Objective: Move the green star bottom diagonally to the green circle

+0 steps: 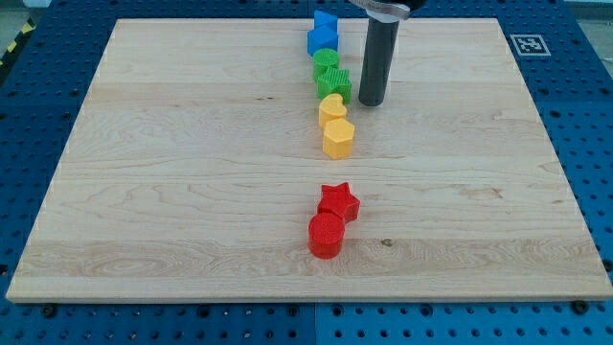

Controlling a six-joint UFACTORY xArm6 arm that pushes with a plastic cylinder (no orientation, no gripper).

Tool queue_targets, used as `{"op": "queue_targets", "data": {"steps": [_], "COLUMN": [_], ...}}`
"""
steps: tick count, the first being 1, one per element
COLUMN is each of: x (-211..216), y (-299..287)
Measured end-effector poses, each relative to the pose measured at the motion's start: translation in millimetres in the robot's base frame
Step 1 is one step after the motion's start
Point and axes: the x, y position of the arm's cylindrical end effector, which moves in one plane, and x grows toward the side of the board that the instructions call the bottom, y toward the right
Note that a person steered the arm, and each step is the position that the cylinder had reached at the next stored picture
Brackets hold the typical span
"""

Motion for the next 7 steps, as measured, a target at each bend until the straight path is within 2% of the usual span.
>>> {"op": "queue_targets", "data": {"steps": [3, 7], "x": [-35, -23], "y": [-44, -46]}}
